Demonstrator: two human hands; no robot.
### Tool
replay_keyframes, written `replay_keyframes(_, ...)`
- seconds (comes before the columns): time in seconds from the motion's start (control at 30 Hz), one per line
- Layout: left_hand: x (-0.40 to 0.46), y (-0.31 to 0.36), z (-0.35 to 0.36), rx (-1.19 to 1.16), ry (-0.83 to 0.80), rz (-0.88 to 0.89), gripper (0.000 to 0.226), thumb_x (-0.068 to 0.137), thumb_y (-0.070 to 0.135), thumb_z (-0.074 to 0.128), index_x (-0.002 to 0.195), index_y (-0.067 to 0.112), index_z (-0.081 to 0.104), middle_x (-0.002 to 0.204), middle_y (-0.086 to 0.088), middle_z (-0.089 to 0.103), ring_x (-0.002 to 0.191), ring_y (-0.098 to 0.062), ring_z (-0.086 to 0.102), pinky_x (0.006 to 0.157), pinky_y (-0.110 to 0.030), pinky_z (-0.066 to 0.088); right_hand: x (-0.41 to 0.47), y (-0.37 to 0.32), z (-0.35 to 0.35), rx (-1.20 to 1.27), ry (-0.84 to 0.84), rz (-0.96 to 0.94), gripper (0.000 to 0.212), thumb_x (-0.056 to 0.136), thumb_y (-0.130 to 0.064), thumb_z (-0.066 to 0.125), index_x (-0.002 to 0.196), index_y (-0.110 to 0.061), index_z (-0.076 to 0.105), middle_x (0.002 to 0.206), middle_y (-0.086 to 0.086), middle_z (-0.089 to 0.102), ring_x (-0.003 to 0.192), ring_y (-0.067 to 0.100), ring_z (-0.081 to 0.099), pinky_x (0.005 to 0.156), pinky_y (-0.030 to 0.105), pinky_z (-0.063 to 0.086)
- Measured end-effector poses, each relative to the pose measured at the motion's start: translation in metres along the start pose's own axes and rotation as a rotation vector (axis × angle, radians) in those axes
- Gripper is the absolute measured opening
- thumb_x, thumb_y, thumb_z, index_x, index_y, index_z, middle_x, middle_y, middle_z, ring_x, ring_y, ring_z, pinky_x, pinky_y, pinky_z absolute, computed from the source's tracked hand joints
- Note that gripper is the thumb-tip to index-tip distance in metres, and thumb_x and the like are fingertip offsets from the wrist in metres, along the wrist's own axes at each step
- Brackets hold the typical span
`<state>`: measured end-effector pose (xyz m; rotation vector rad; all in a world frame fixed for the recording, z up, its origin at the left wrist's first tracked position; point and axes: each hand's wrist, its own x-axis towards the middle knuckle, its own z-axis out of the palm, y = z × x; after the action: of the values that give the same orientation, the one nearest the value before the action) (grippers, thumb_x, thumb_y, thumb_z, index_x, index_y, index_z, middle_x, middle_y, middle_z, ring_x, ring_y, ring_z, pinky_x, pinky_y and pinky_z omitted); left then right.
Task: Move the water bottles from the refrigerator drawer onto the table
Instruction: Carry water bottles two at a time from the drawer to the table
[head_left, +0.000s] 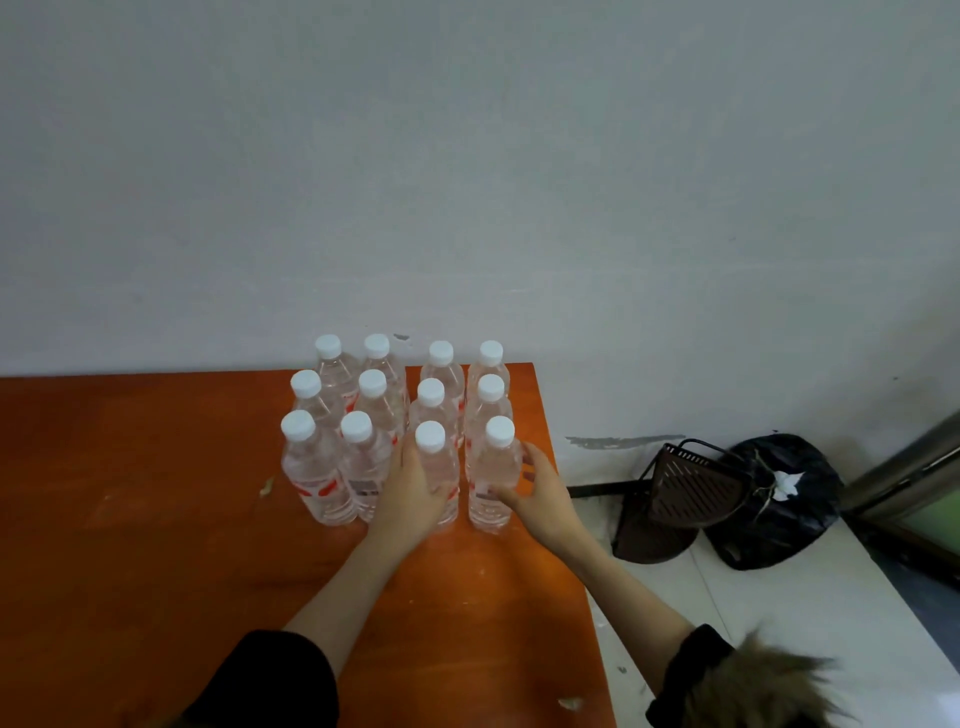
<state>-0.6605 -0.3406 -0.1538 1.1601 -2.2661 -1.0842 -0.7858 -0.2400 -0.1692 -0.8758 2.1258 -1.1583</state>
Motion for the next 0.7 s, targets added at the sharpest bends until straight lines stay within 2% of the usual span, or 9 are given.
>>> replay_keyframes(0.1, -0.016, -0.002, 0.002, 0.036, -0.045, -0.046, 0.078, 0.085, 0.029, 0.063, 0.147, 0.023, 0.015, 0.154, 0.000, 0.024, 0.140, -0.021, 0.027, 0.111, -0.047, 0.032, -0.016, -0.001, -0.006, -0.088, -0.010, -0.028, 0.072, 0.084, -0.043, 0.062, 0.143, -0.023, 0.027, 0.148, 0.001, 0.038, 0.134, 0.021, 0.038, 0.106, 0.037, 0.034)
replay_keyframes(0.17, -0.031, -0.004, 0.005, 0.095, -0.053, -0.075, 0.073, 0.087, 0.031, 0.060, 0.146, 0.023, 0.019, 0.153, -0.001, 0.027, 0.139, -0.021, 0.029, 0.110, -0.042, 0.032, -0.030, 0.000, -0.014, -0.170, -0.002, -0.049, 0.073, 0.086, -0.046, 0.057, 0.146, -0.020, 0.023, 0.151, 0.003, 0.032, 0.137, 0.022, 0.032, 0.109, 0.039, 0.031)
replay_keyframes(0.23, -0.046, 0.000, 0.006, 0.130, -0.068, -0.032, 0.064, 0.089, 0.034, 0.056, 0.144, 0.021, 0.026, 0.150, -0.002, 0.033, 0.136, -0.019, 0.034, 0.109, -0.041, 0.034, -0.047, 0.001, -0.027, -0.250, 0.016, -0.069, 0.073, 0.088, -0.046, 0.054, 0.147, -0.020, 0.020, 0.153, 0.004, 0.027, 0.140, 0.021, 0.028, 0.113, 0.041, 0.029)
replay_keyframes(0.33, -0.065, 0.017, 0.004, 0.173, -0.150, 0.183, 0.061, 0.090, 0.038, 0.053, 0.144, 0.029, 0.026, 0.151, 0.004, 0.031, 0.138, -0.016, 0.031, 0.112, -0.043, 0.031, -0.079, 0.002, -0.052, -0.397, 0.093, -0.132, 0.070, 0.091, -0.045, 0.051, 0.148, -0.020, 0.019, 0.154, 0.002, 0.025, 0.142, 0.019, 0.023, 0.116, 0.042, 0.023)
replay_keyframes(0.43, -0.079, 0.040, 0.001, 0.285, -0.211, 0.383, 0.066, 0.091, 0.047, 0.045, 0.147, 0.034, 0.013, 0.157, 0.006, 0.011, 0.145, -0.016, 0.009, 0.116, -0.047, 0.019, -0.120, 0.003, -0.078, -0.558, 0.206, -0.138, 0.073, 0.090, -0.053, 0.046, 0.149, -0.022, 0.014, 0.157, 0.000, 0.015, 0.145, 0.017, 0.011, 0.117, 0.049, 0.012)
replay_keyframes(0.5, -0.090, 0.057, 0.004, 0.349, -0.227, 0.493, 0.066, 0.091, 0.051, 0.041, 0.147, 0.033, 0.011, 0.157, 0.005, 0.006, 0.145, -0.017, 0.001, 0.118, -0.047, 0.009, -0.152, 0.006, -0.096, -0.630, 0.293, -0.119, 0.074, 0.089, -0.057, 0.042, 0.149, -0.026, 0.011, 0.158, -0.002, 0.010, 0.145, 0.016, 0.004, 0.115, 0.050, 0.003)
replay_keyframes(0.7, -0.152, 0.126, 0.035, 0.317, -0.395, 0.789, 0.068, 0.090, 0.055, 0.039, 0.147, 0.032, 0.012, 0.158, 0.006, 0.007, 0.145, -0.017, 0.000, 0.115, -0.046, 0.005, -0.278, 0.022, -0.127, -0.786, 0.589, 0.085, 0.077, 0.087, -0.063, 0.036, 0.148, -0.032, 0.002, 0.159, -0.005, 0.000, 0.146, 0.018, -0.003, 0.114, 0.051, -0.003)
